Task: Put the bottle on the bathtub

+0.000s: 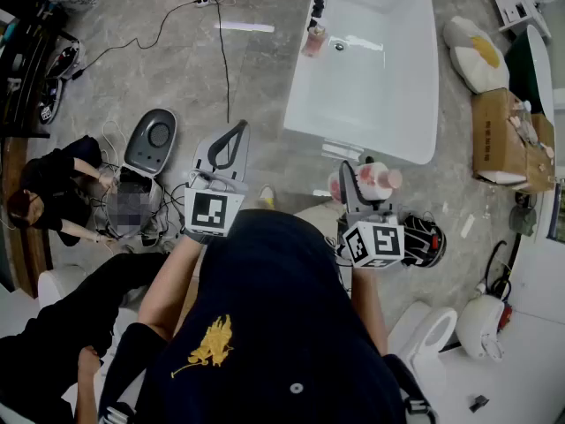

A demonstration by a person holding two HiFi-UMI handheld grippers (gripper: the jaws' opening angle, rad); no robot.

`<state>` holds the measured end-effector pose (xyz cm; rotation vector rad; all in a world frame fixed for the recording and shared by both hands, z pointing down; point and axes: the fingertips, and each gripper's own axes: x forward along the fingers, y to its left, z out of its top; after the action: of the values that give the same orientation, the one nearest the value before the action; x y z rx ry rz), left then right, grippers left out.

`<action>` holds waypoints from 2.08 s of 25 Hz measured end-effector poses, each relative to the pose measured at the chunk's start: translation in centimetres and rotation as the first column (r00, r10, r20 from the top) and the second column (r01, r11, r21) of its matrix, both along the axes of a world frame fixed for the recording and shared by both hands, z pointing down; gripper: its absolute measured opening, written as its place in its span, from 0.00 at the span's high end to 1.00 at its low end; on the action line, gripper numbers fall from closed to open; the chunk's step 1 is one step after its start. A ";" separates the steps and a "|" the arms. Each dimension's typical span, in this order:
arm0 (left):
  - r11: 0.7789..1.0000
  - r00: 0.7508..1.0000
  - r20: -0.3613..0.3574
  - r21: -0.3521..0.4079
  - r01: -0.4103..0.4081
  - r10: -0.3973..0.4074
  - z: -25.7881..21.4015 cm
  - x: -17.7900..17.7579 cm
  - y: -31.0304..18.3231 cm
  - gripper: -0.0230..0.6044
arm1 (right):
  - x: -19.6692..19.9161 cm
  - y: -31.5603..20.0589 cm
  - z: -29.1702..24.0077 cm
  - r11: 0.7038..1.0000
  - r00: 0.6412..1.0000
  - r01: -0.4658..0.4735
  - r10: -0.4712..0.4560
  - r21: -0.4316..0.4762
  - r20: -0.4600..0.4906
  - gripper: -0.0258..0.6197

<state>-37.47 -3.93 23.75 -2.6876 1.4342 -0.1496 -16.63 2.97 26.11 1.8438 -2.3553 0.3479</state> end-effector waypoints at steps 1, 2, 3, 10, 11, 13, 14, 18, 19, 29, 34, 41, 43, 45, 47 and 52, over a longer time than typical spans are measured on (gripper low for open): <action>1.000 1.000 0.013 -0.002 -0.005 0.005 0.3 0.1 0.3 0.94 | 0.1 0.2 0.2 1.000 1.000 -0.001 0.001 -0.002 0.001 0.64; 1.000 1.000 0.025 -0.004 -0.010 0.010 0.5 0.2 0.5 0.94 | 0.2 0.4 0.4 1.000 1.000 -0.003 0.003 -0.004 0.002 0.64; 1.000 0.999 0.036 -0.005 -0.015 0.015 0.7 0.3 0.6 0.93 | 0.2 0.6 0.5 1.000 1.000 -0.004 0.004 -0.006 0.002 0.64; 0.998 0.997 0.058 -0.050 -0.044 0.047 2.1 1.1 0.6 0.93 | 0.7 0.2 0.7 1.000 1.000 -0.013 0.013 -0.022 -0.005 0.64; 0.998 0.997 0.061 -0.045 -0.047 0.049 2.0 1.2 0.5 0.93 | 0.8 0.1 0.8 1.000 1.000 -0.015 0.015 -0.025 -0.006 0.64; 0.998 0.996 0.071 -0.036 -0.051 0.054 1.9 1.2 0.2 0.93 | 0.9 -0.1 0.9 0.999 1.000 -0.018 0.018 -0.030 -0.008 0.64; 0.998 0.996 0.073 -0.033 -0.052 0.054 1.8 1.2 0.0 0.93 | 0.9 -0.2 1.0 0.999 1.000 -0.020 0.020 -0.033 -0.009 0.64; 0.998 0.997 0.065 -0.057 -0.042 0.046 2.3 0.9 -0.3 0.93 | 1.4 -0.3 1.4 0.998 0.999 -0.032 0.031 -0.050 -0.014 0.64; 0.997 0.997 0.064 -0.063 -0.041 0.045 2.5 0.9 -0.4 0.93 | 1.5 -0.3 1.6 0.998 0.999 -0.035 0.034 -0.055 -0.015 0.64; 0.993 0.994 0.055 -0.066 -0.093 0.097 3.6 2.1 -1.2 0.93 | 3.1 -0.4 2.2 0.993 0.994 -0.102 0.103 -0.064 0.019 0.64; 0.987 0.991 0.006 -0.096 -0.130 0.131 3.2 3.3 -1.8 0.93 | 5.1 0.0 1.5 0.980 0.985 -0.173 0.172 -0.102 -0.016 0.64; 0.966 0.971 0.022 -0.109 -0.234 0.238 3.6 7.7 -2.4 0.94 | 9.8 2.6 1.2 0.947 0.959 -0.283 0.273 -0.154 -0.082 0.64; 0.965 0.969 0.027 -0.106 -0.240 0.244 3.5 8.9 -2.7 0.93 | 11.3 3.1 1.5 0.940 0.953 -0.299 0.288 -0.163 -0.092 0.64; 0.964 0.967 0.038 -0.099 -0.247 0.252 3.3 10.4 -2.6 0.93 | 13.1 3.5 2.0 0.935 0.949 -0.312 0.300 -0.170 -0.094 0.64; 0.963 0.965 0.048 -0.095 -0.253 0.259 3.1 12.2 -2.4 0.93 | 15.0 3.6 2.4 0.932 0.947 -0.320 0.309 -0.172 -0.088 0.64; 0.959 0.959 0.086 -0.114 -0.260 0.270 3.1 17.7 -1.8 0.93 | 20.3 1.8 3.3 0.944 0.957 -0.291 0.287 -0.156 -0.045 0.64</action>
<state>-19.74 -5.71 26.90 -2.8743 1.0522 -0.3403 3.66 4.82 29.38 2.1008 -1.9744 0.5302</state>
